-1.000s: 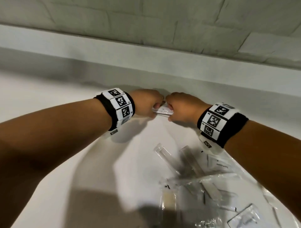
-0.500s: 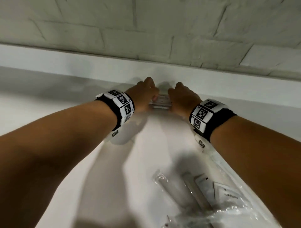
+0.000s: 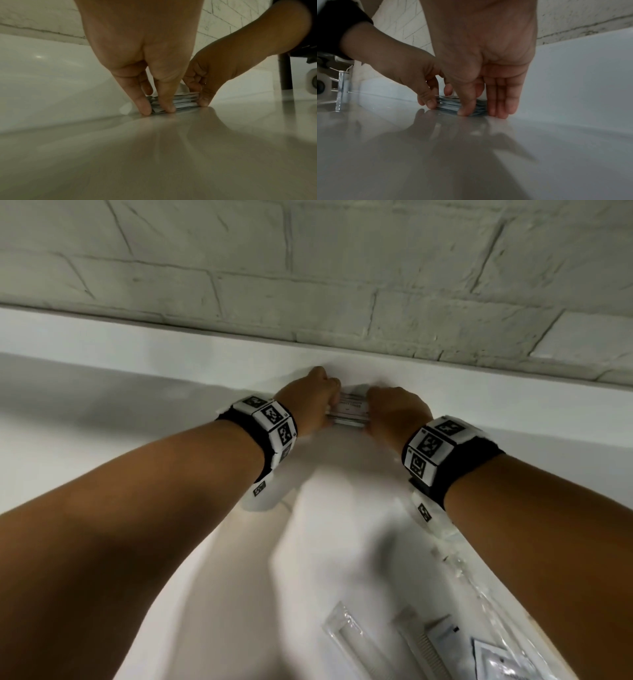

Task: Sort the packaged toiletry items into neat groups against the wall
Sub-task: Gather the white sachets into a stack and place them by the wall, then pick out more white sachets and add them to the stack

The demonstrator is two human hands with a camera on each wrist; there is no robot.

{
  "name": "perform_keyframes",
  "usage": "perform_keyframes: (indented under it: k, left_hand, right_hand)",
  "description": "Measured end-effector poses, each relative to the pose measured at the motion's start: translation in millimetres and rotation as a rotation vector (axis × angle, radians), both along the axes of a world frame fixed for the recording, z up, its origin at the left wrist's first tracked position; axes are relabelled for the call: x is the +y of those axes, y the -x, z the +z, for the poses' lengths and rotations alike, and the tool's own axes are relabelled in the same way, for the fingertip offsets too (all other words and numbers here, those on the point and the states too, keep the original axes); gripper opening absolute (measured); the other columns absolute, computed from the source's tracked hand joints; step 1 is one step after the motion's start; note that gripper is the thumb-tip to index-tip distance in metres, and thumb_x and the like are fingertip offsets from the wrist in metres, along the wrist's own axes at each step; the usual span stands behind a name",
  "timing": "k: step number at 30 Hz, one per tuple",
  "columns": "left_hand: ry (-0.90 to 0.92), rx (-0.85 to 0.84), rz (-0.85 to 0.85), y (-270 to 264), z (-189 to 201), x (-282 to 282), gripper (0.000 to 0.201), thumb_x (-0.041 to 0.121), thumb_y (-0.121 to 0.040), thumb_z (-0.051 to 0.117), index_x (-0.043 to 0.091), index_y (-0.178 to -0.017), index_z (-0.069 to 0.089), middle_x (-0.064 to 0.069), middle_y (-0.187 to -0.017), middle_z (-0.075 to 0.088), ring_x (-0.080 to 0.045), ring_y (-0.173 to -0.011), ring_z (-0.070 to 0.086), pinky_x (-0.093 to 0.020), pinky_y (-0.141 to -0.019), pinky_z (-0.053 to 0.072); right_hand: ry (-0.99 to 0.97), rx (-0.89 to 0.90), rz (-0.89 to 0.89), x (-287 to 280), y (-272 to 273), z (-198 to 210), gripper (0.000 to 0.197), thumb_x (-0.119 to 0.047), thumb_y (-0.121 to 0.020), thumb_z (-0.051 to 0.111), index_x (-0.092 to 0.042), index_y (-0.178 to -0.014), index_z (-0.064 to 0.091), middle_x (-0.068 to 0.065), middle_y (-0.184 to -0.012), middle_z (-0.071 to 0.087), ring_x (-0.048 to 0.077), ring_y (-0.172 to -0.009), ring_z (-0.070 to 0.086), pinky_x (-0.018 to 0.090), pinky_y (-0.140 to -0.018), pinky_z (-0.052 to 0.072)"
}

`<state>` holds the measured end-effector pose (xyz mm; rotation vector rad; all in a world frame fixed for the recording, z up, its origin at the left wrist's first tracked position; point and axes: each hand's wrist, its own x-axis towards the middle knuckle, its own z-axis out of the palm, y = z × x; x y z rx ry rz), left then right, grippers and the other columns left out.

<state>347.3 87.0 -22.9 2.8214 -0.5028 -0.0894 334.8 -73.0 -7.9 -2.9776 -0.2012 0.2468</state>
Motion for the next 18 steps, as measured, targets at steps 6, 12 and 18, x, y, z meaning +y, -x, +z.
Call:
perform_keyframes:
  k: [6,12,18]
  left_hand:
    - [0.078,-0.011,0.038,-0.2,-4.3,2.9,0.021,0.016,-0.082,0.070,0.011,-0.101,0.063,-0.010,-0.115,0.052,-0.028,-0.100,0.057,-0.026,-0.081,0.038]
    - [0.118,0.019,0.098,7.9,4.8,8.5,0.045,0.027,-0.076,0.077,0.012,-0.113,0.055,-0.013,-0.121,0.048,-0.031,-0.100,0.057,-0.034,-0.085,0.045]
    - [0.126,-0.004,0.130,49.9,29.0,16.9,0.048,0.043,-0.083,0.068,0.017,-0.119,0.052,-0.010,-0.134,0.040,-0.029,-0.106,0.059,-0.040,-0.094,0.048]
  right_hand:
    - [0.027,0.014,0.029,0.6,-4.4,0.5,0.051,-0.027,-0.083,0.068,-0.020,-0.131,0.052,0.010,-0.124,0.060,0.032,-0.112,0.058,0.035,-0.090,0.046]
    - [-0.062,0.068,0.101,-13.7,7.6,18.0,0.059,-0.030,-0.083,0.071,-0.014,-0.134,0.046,0.009,-0.132,0.055,0.028,-0.120,0.052,0.029,-0.088,0.040]
    - [-0.013,0.107,0.002,-71.5,49.6,55.4,0.057,-0.049,-0.084,0.064,-0.012,-0.126,0.052,0.011,-0.130,0.057,0.029,-0.115,0.054,0.035,-0.096,0.040]
